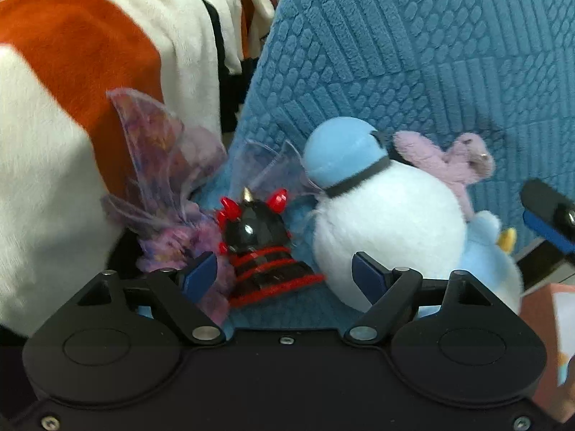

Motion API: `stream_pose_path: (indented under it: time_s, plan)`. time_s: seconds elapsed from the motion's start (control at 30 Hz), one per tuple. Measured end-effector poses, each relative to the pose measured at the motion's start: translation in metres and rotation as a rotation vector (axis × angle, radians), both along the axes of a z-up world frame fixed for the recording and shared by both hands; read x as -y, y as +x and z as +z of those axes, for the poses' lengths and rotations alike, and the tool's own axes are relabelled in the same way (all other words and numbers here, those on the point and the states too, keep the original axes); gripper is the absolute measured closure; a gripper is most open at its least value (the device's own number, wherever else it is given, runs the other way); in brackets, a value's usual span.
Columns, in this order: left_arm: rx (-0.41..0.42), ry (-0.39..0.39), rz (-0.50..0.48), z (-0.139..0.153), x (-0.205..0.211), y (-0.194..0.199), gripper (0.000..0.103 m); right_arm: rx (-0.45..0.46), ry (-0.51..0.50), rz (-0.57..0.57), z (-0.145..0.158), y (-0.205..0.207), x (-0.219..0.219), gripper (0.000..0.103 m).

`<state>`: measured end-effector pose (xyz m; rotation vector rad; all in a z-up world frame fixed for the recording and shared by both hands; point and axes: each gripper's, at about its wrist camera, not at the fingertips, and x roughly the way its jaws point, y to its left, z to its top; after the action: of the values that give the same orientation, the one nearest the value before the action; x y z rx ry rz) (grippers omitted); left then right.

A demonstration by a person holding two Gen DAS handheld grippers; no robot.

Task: Organize objects
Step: 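Grasp the red devil figure with the left tool while the right tool grasps the pink bunny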

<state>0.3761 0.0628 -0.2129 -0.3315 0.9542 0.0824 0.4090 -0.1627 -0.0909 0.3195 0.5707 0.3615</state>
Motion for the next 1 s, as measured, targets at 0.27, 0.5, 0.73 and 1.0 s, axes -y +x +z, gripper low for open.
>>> stream_pose_path:
  time_s: [0.27,0.5,0.73,1.0]
  plan:
    - [-0.075,-0.091,0.050,-0.016,-0.020,0.020,0.025,-0.059,0.007,0.001,-0.018,0.043,-0.003,0.038]
    - [-0.129,-0.093,0.049,-0.029,-0.026,0.036,0.032,-0.037,-0.013,0.036,-0.008,0.067,-0.015,0.038]
    - [-0.181,-0.108,0.064,-0.042,-0.031,0.047,0.046,-0.105,-0.017,0.004,-0.027,0.082,-0.017,0.049]
    - [-0.164,-0.142,0.054,-0.042,-0.033,0.040,0.050,-0.163,0.002,-0.035,-0.031,0.082,-0.006,0.066]
